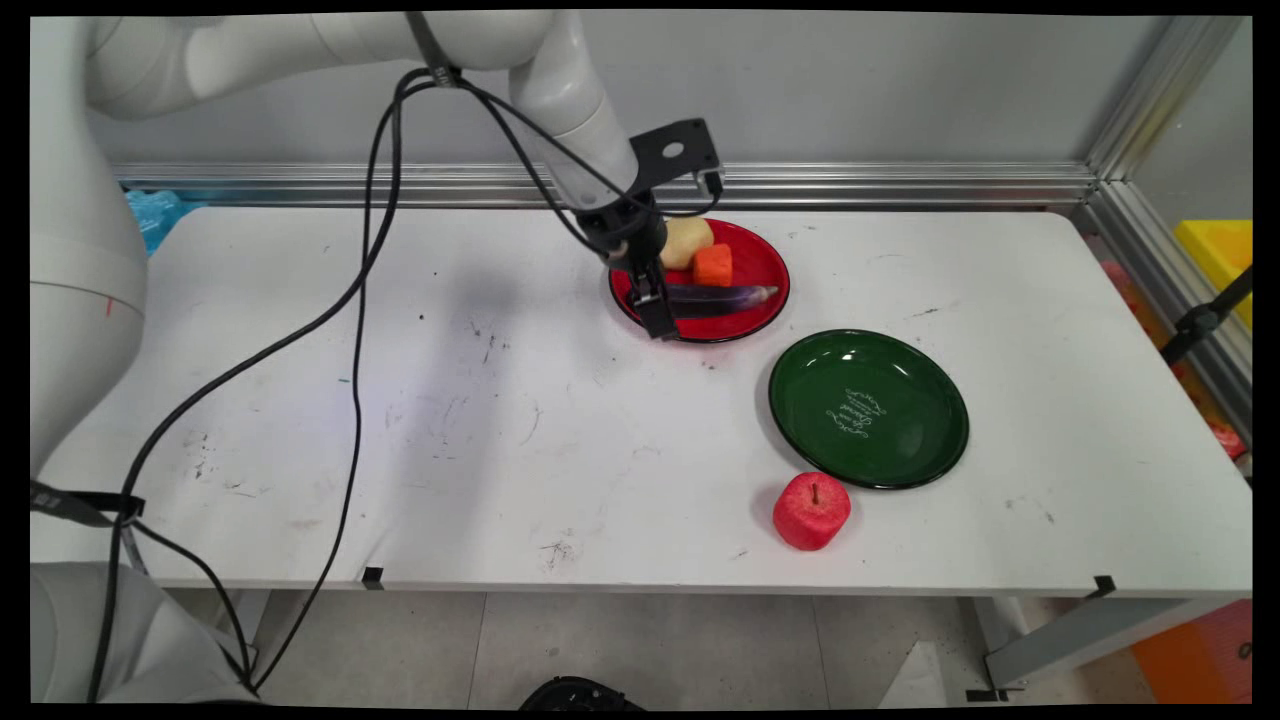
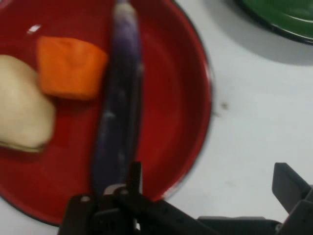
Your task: Pick up the eggplant from the red plate
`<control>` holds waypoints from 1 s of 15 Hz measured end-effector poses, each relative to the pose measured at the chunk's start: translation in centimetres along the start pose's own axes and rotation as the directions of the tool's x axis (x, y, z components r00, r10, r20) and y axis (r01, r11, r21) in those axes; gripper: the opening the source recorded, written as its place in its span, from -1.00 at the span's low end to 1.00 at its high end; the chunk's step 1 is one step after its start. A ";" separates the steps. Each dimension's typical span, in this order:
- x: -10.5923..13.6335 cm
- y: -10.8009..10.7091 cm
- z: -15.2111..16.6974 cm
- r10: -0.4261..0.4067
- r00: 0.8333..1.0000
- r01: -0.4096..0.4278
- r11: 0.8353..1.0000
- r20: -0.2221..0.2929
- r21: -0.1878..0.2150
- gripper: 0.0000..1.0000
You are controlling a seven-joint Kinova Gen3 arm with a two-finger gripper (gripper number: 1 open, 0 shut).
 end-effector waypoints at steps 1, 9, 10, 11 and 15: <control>0.1 -0.9 0.4 -0.006 1.000 0.006 1.000 -0.002 0.007 1.00; 0.0 -4.6 3.4 -0.037 0.999 0.037 0.999 -0.007 0.004 1.00; 0.0 -4.9 3.9 -0.040 0.999 0.040 0.999 -0.009 0.003 1.00; 0.0 -5.2 4.4 -0.042 0.999 0.042 0.999 -0.012 0.002 1.00; 0.0 -6.1 6.3 -0.044 0.999 0.044 0.999 -0.022 0.002 1.00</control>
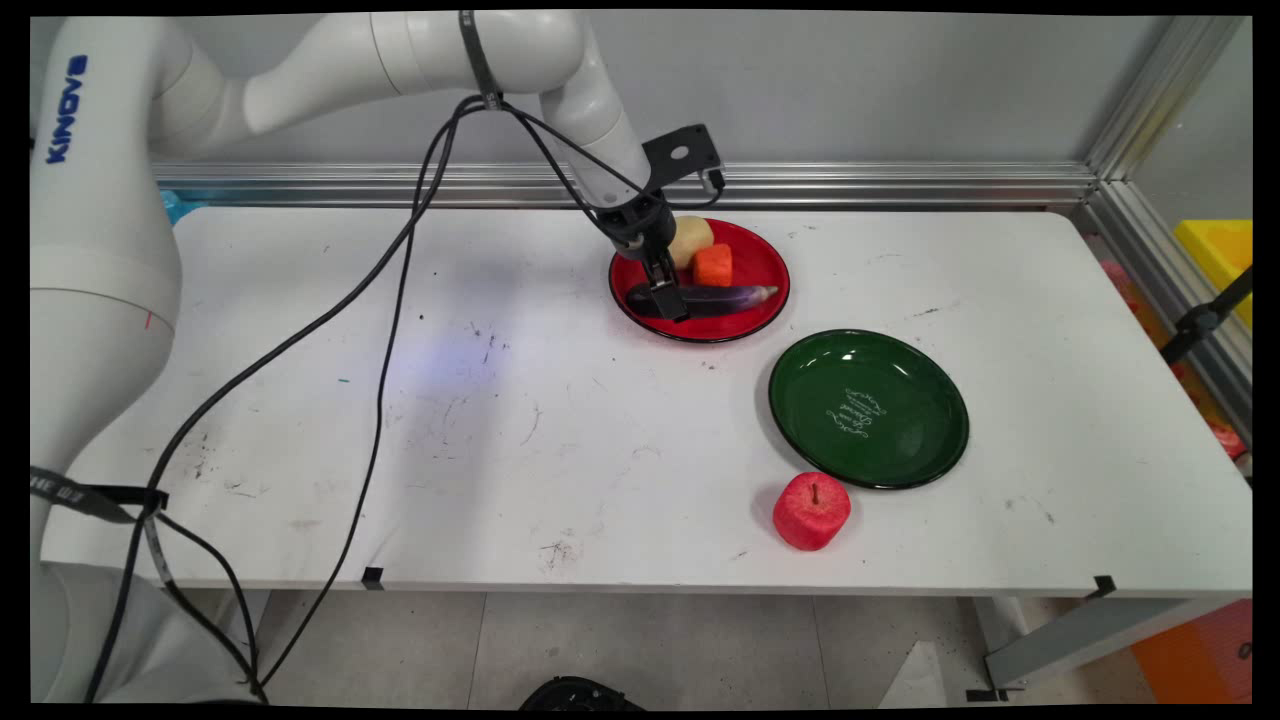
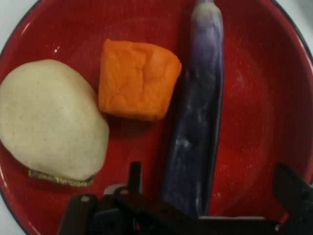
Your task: Pick up the eggplant from the red plate
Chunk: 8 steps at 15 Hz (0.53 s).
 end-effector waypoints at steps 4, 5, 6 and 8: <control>0.0 -0.4 1.3 0.010 1.000 -0.010 1.000 -0.004 -0.001 -1.00; 0.0 -0.5 1.5 0.013 1.000 -0.013 1.000 -0.006 -0.002 -1.00; 0.0 -0.6 1.7 0.015 1.000 -0.015 1.000 -0.006 -0.002 -1.00; 0.1 -0.6 1.9 0.019 1.000 -0.019 1.000 -0.008 -0.003 -1.00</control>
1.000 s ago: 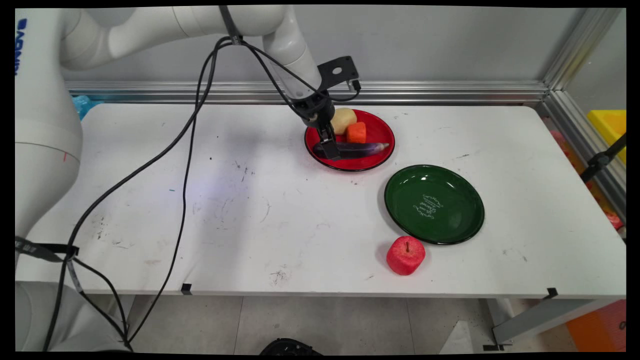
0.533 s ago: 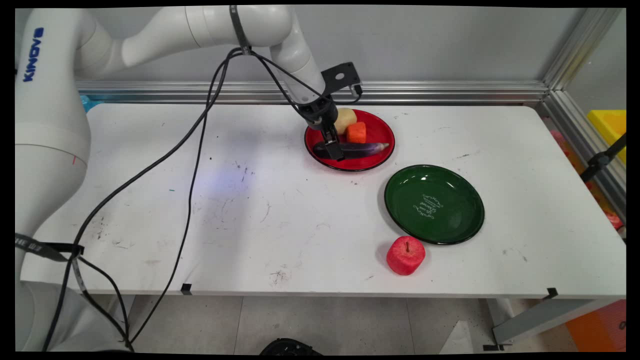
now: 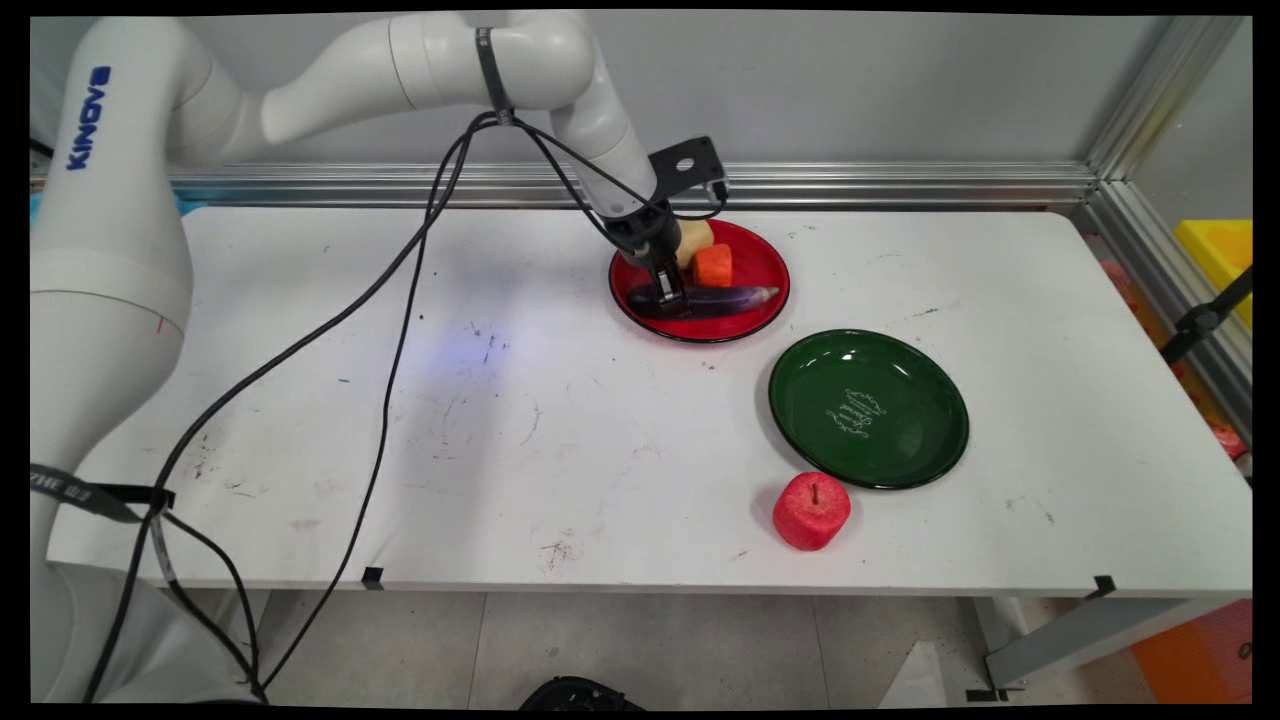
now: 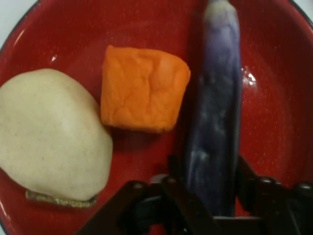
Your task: Pick up the eggplant from the red plate, then place the picked object on the green plate
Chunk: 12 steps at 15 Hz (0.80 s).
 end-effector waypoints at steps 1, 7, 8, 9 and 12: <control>0.1 0.0 0.1 0.002 1.000 -0.002 1.000 -0.001 0.000 -1.00; 1.2 -0.1 -1.1 0.012 1.000 -0.012 1.000 -0.009 -0.004 -1.00; 1.6 0.0 -1.6 0.014 1.000 -0.015 1.000 -0.012 -0.007 -1.00; 2.0 0.1 -2.0 0.016 1.000 -0.016 1.000 -0.016 -0.010 -1.00; 3.8 0.8 -3.6 0.022 0.999 -0.023 0.999 -0.036 -0.031 -1.00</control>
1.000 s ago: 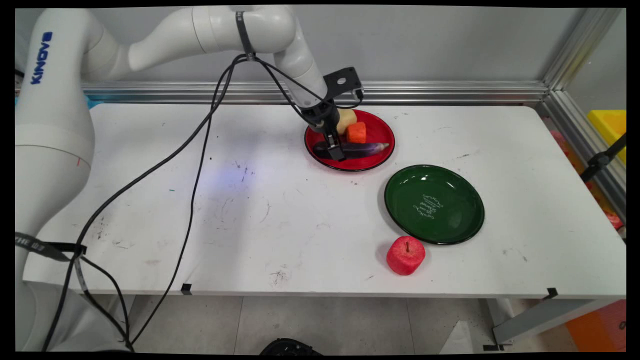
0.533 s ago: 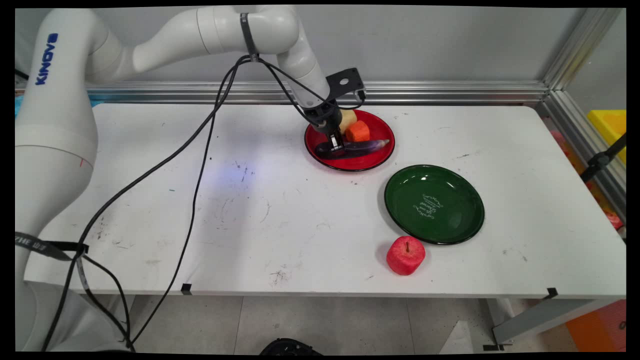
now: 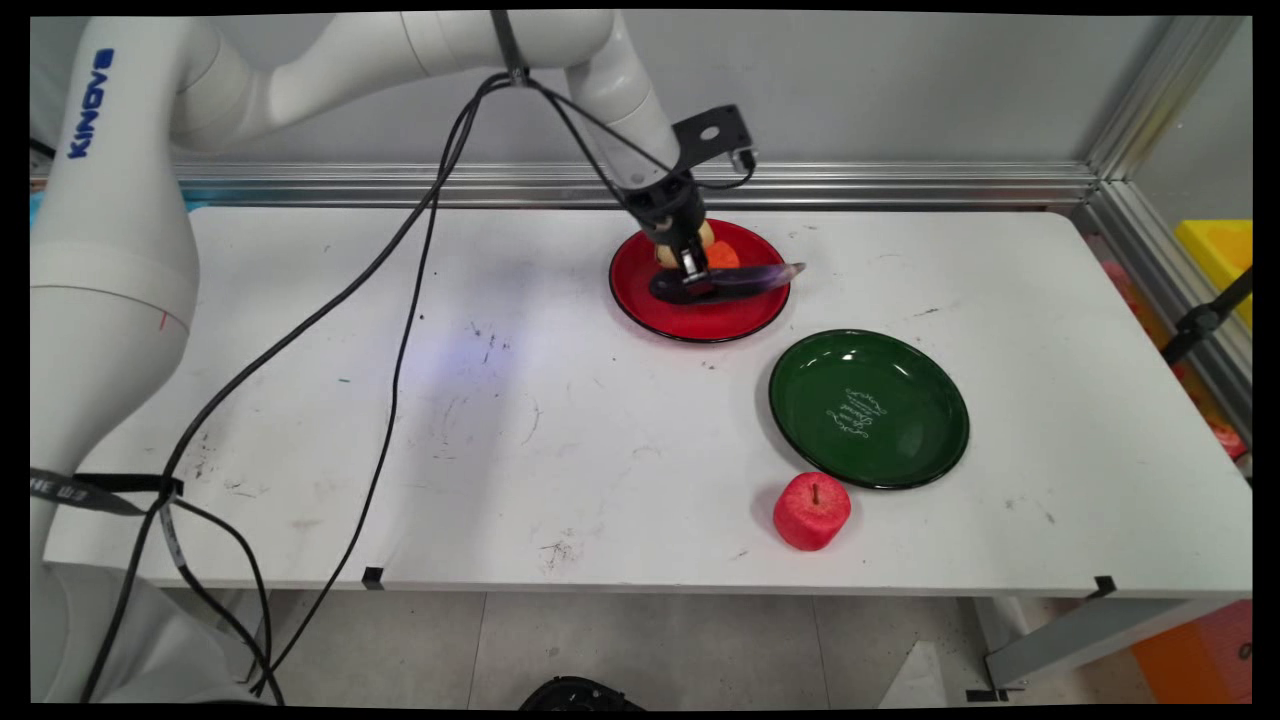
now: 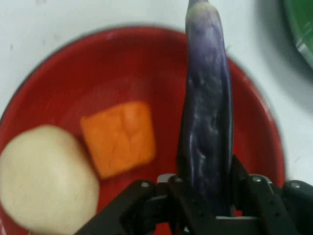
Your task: Place the picked object on the green plate
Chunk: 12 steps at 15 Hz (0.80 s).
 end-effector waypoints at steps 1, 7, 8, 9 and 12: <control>0.8 0.4 -0.4 0.003 1.000 -0.003 1.000 -0.009 -0.008 -1.00; 4.7 3.2 -1.0 0.023 0.998 -0.025 0.999 -0.061 -0.040 -1.00; 5.5 4.0 -0.9 0.026 0.997 -0.029 0.998 -0.073 -0.047 -1.00; 6.2 4.8 -0.7 0.027 0.996 -0.032 0.998 -0.083 -0.053 -1.00; 8.1 7.3 0.3 0.032 0.994 -0.040 0.997 -0.106 -0.071 -1.00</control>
